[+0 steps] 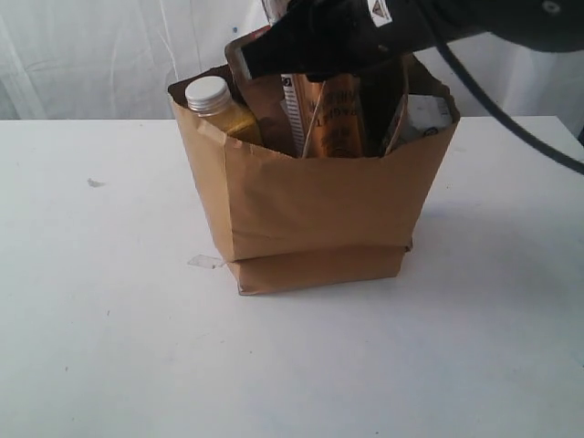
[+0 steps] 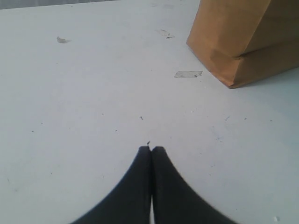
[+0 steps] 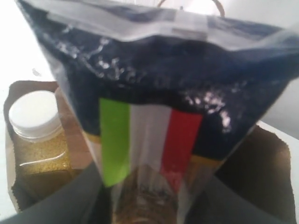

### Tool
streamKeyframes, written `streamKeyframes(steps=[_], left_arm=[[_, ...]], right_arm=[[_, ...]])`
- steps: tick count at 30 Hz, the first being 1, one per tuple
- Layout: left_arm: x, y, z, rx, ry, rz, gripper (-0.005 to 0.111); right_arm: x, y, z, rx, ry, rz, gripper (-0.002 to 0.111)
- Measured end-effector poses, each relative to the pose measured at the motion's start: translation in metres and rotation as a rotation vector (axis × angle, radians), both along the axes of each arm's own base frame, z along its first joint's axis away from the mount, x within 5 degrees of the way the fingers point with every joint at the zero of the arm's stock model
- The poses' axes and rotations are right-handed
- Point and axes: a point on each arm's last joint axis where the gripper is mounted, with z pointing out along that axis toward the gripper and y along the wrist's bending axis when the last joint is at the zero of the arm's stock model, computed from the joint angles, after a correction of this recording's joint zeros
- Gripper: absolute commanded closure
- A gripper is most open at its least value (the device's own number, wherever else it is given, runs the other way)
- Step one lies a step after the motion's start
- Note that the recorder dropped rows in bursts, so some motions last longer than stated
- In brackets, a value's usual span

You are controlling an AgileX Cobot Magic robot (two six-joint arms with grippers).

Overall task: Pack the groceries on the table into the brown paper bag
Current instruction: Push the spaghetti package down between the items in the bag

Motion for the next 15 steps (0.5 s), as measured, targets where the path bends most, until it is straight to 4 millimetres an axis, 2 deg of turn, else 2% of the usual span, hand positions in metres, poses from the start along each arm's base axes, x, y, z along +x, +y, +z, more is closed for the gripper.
streamKeyframes(steps=[10, 15], left_arm=[[0.0, 0.0, 0.0, 0.0, 0.0, 0.0, 0.107], [0.0002, 0.0007, -0.0001, 0.021, -0.006, 0.001, 0.107]], right_arm=[[0.0016, 0.0002, -0.0039, -0.027, -0.04, 0.012, 0.108], [0.0066, 0.0069, -0.0112, -0.038, -0.04, 0.03, 0.108]])
